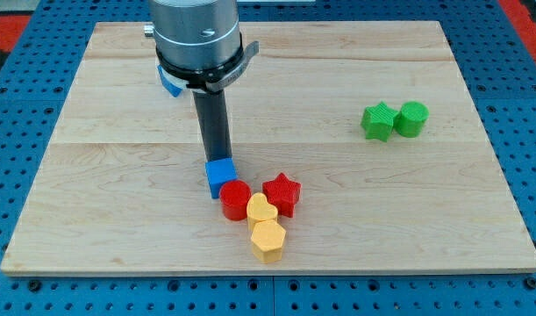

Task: Push the blue triangle down a bit

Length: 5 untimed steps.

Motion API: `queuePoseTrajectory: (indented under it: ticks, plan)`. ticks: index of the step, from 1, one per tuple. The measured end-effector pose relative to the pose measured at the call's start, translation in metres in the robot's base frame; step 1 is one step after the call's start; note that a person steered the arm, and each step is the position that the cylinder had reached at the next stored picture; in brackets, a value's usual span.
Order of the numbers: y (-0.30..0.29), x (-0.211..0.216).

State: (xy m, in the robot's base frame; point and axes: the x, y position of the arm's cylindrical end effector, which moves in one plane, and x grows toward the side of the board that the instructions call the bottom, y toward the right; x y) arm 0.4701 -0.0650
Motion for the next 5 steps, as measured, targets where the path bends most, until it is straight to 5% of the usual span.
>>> queuePoseTrajectory:
  ticks: [1,4,5]
  plan:
    - [-0.01,-0.014]
    - [-0.018,-0.183]
    - [-0.061,-0.186]
